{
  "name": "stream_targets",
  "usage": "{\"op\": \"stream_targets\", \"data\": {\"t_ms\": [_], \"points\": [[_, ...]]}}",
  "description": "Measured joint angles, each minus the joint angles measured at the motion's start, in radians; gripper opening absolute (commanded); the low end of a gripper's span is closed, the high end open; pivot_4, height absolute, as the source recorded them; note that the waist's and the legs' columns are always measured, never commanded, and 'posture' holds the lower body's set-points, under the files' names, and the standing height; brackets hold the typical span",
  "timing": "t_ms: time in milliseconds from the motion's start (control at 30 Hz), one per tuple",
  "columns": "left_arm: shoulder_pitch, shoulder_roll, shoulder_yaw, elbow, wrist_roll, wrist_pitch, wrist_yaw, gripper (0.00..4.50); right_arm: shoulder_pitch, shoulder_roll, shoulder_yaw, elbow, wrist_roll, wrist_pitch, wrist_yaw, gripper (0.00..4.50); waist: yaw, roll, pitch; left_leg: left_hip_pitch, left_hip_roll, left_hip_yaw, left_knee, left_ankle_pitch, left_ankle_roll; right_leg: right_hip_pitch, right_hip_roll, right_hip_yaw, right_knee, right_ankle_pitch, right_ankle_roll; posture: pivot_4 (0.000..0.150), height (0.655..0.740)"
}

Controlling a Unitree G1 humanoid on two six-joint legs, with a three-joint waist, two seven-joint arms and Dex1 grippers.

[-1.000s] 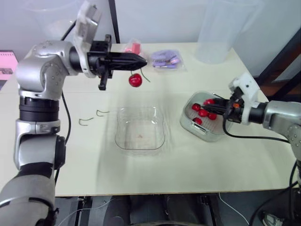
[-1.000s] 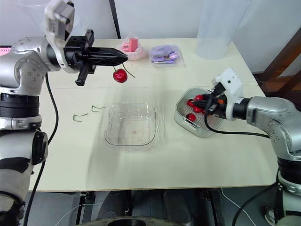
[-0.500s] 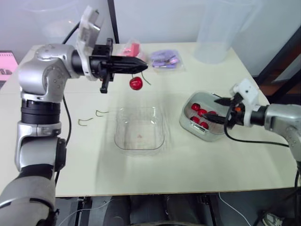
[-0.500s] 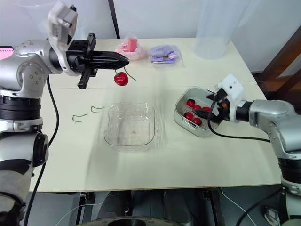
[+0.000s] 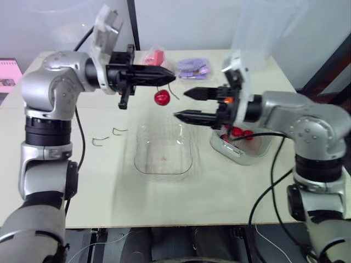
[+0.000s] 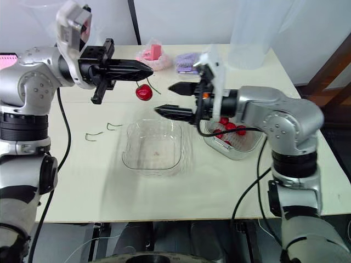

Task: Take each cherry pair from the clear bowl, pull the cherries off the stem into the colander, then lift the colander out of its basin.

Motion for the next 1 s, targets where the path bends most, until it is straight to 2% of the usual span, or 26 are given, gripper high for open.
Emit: {"op": "stream_targets", "data": {"t_ms": [167, 500, 600, 767, 800, 833, 1000], "points": [[0.000, 0.004, 0.000, -0.006, -0.002, 0.002, 0.004, 0.00, -0.044, 0.070, 0.057, 0.062, -0.045, -0.047, -0.003, 4.45, -0.001, 0.000, 0.000, 0.000, 0.000, 0.000, 0.000, 0.000, 0.000, 0.000, 0.000, 0.000, 0.000, 0.000, 0.000, 0.150, 0.7367], [0.001, 0.009, 0.000, -0.009, -0.002, 0.014, 0.005, 0.00, -0.071, 0.119, 0.088, 0.110, -0.089, -0.097, 0.016, 4.45, -0.002, 0.000, 0.000, 0.000, 0.000, 0.000, 0.000, 0.000, 0.000, 0.000, 0.000, 0.000, 0.000, 0.000, 0.000, 0.150, 0.7367], [0.001, 0.009, 0.000, -0.011, -0.002, 0.014, 0.005, 0.00, -0.073, 0.133, 0.089, 0.114, -0.094, -0.104, 0.016, 3.58, -0.002, 0.000, 0.000, 0.000, 0.000, 0.000, 0.000, 0.000, 0.000, 0.000, 0.000, 0.000, 0.000, 0.000, 0.000, 0.150, 0.7367], [0.005, 0.010, 0.000, -0.017, -0.002, 0.014, 0.005, 0.00, -0.080, 0.142, 0.090, 0.115, -0.099, -0.105, 0.017, 1.09, -0.002, 0.000, 0.000, 0.000, 0.000, 0.000, 0.000, 0.000, 0.000, 0.000, 0.000, 0.000, 0.000, 0.000, 0.000, 0.150, 0.7367], [0.007, 0.010, 0.000, -0.017, -0.002, 0.014, 0.005, 0.00, -0.080, 0.142, 0.090, 0.115, -0.100, -0.105, 0.017, 0.77, -0.002, 0.000, 0.000, 0.000, 0.000, 0.000, 0.000, 0.000, 0.000, 0.000, 0.000, 0.000, 0.000, 0.000, 0.000, 0.150, 0.7367], [0.009, 0.010, 0.000, -0.017, -0.002, 0.014, 0.005, 0.00, -0.080, 0.142, 0.090, 0.115, -0.102, -0.105, 0.017, 0.63, -0.002, 0.000, 0.000, 0.000, 0.000, 0.000, 0.000, 0.000, 0.000, 0.000, 0.000, 0.000, 0.000, 0.000, 0.000, 0.150, 0.7367], [0.009, 0.010, 0.000, -0.019, -0.002, 0.016, 0.007, 0.00, -0.080, 0.138, 0.097, 0.113, -0.120, -0.105, 0.023, 0.63, -0.002, 0.000, 0.000, 0.000, 0.000, 0.000, 0.000, 0.000, 0.000, 0.000, 0.000, 0.000, 0.000, 0.000, 0.000, 0.150, 0.7367]]}}
